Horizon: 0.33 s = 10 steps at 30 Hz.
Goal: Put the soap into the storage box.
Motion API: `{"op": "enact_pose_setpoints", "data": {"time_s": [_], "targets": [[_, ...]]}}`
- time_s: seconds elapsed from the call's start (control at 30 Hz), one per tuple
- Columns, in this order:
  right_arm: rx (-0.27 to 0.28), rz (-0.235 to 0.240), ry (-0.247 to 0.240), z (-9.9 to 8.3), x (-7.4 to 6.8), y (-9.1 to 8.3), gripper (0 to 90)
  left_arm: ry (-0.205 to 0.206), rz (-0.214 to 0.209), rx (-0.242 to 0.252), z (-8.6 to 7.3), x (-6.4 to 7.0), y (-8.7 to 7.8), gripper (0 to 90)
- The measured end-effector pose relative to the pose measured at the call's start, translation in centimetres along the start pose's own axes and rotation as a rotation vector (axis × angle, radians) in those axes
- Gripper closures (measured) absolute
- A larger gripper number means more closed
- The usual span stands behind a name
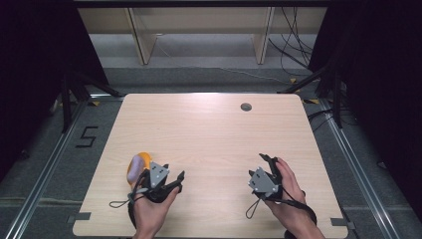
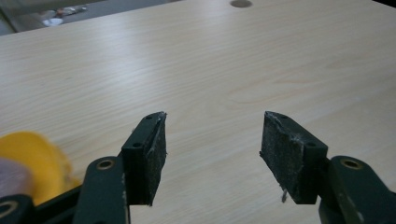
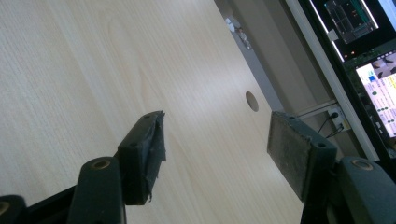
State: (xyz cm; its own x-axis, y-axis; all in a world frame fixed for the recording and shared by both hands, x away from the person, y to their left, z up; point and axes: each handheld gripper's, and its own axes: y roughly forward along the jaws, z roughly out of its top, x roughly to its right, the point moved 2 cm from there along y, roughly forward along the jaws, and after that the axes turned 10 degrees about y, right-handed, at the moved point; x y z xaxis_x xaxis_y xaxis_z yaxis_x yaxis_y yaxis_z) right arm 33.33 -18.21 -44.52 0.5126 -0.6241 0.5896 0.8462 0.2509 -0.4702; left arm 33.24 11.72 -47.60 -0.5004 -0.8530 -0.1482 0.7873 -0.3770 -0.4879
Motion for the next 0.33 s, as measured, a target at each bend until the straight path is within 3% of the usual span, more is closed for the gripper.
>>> {"op": "enact_pose_setpoints", "data": {"time_s": [0.03,0.13,0.17,0.2,0.23,0.3,0.33], "targets": [[0.004,0.003,-0.026,0.0,0.2,0.1,37.3,0.015,-0.019,-0.009,0.1,0.5,0.3,39.6],[0.001,-0.004,-0.011,-0.3,0.4,0.1,37.2,0.044,-0.073,-0.028,0.5,1.9,1.1,38.7],[-0.011,-0.001,0.018,-0.4,0.3,0.0,37.2,0.043,-0.092,-0.031,0.5,2.3,1.4,38.5],[-0.002,0.007,0.017,-0.5,0.4,0.1,37.2,0.046,-0.108,-0.037,0.6,2.8,1.7,38.3],[-0.01,0.012,0.035,-0.6,0.4,0.1,37.1,0.075,-0.118,-0.05,0.6,3.2,1.8,38.2],[-0.01,0.013,0.038,-0.7,0.6,0.1,37.1,0.073,-0.146,-0.05,0.7,4.3,2.2,38.2],[-0.012,0.01,0.053,-0.8,0.7,0.1,37.1,0.1,-0.161,-0.063,0.7,4.5,2.3,38.2]]}}
